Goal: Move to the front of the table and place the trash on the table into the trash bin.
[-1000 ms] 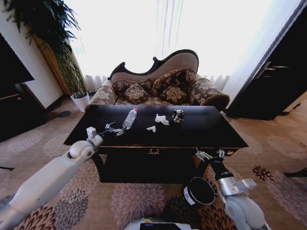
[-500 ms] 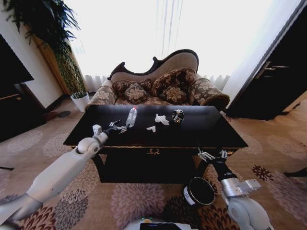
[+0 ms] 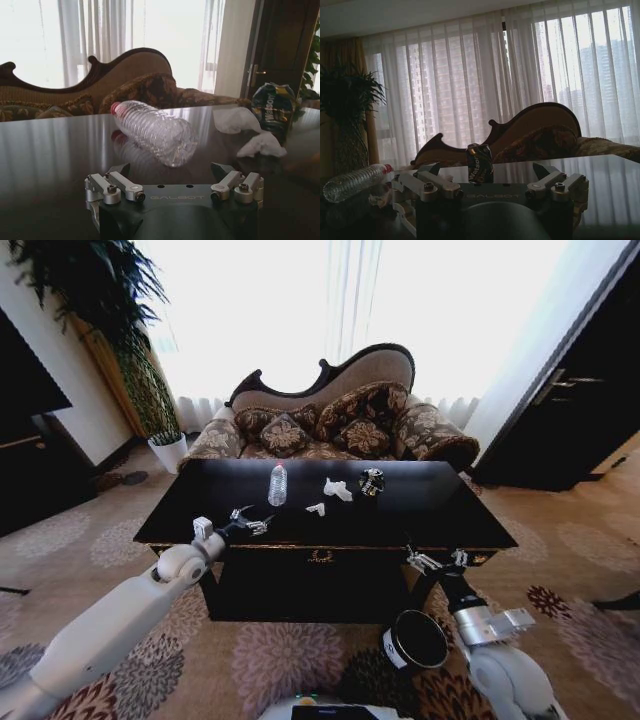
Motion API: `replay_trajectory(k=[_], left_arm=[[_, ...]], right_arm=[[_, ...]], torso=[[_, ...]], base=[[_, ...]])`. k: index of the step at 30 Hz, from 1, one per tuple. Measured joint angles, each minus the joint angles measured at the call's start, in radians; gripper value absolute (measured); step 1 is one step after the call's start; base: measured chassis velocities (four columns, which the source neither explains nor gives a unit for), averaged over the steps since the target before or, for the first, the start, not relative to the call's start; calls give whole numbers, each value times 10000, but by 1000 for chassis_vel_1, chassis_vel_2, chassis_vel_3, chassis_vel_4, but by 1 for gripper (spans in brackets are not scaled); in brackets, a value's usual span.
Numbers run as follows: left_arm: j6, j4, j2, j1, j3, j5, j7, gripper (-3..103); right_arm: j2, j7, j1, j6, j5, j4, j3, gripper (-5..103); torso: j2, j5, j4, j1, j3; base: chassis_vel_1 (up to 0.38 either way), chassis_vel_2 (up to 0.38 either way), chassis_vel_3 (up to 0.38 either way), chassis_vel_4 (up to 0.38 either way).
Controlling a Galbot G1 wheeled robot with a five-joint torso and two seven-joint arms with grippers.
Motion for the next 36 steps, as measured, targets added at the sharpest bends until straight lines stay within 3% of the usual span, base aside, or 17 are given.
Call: replay_trajectory(k=[4, 5, 11, 15, 29, 32, 35, 36], left_arm=[[-4, 357, -415, -540, 413, 124, -322, 89], [-20, 551, -653, -784, 661, 241, -499, 94], [-14, 929, -1544, -1547, 1603, 318, -1056, 99], [-1, 986, -1758, -1632, 1876, 365, -1180, 101], [53, 578, -1595, -1383, 1375, 274, -1508, 96], [300, 170, -1362, -1352, 1219, 22, -1859, 96], [770, -367, -1136, -1343, 1020, -392, -2656, 93], [1128, -743, -1087, -1350, 883, -845, -3265, 97]], right_arm=[[17, -44, -133, 67, 61, 2, 146, 100], [23, -62, -174, 96, 91, -8, 195, 100], [25, -86, -71, 125, 120, -104, 146, 100], [-14, -89, 16, 117, 113, -151, 93, 100], [-1, -128, 49, 153, 62, -309, 6, 100], [16, -125, 92, 146, 17, -309, -71, 100], [53, -119, 109, 133, -12, -275, -134, 100], [66, -118, 110, 130, -22, -262, -146, 100]], torso=[[0, 1, -2, 0, 0], [0, 2, -2, 0, 1], [0, 1, -3, 1, 1], [0, 2, -1, 1, 1], [0, -1, 0, 1, 0], [0, -1, 1, 1, 1], [0, 0, 1, 1, 1], [0, -1, 2, 1, 1]], base=[[0, 0, 0, 0], [0, 0, 0, 0], [0, 0, 0, 0], [0, 0, 0, 0], [0, 0, 0, 0], [0, 0, 0, 0], [0, 0, 0, 0], [0, 0, 0, 0]])
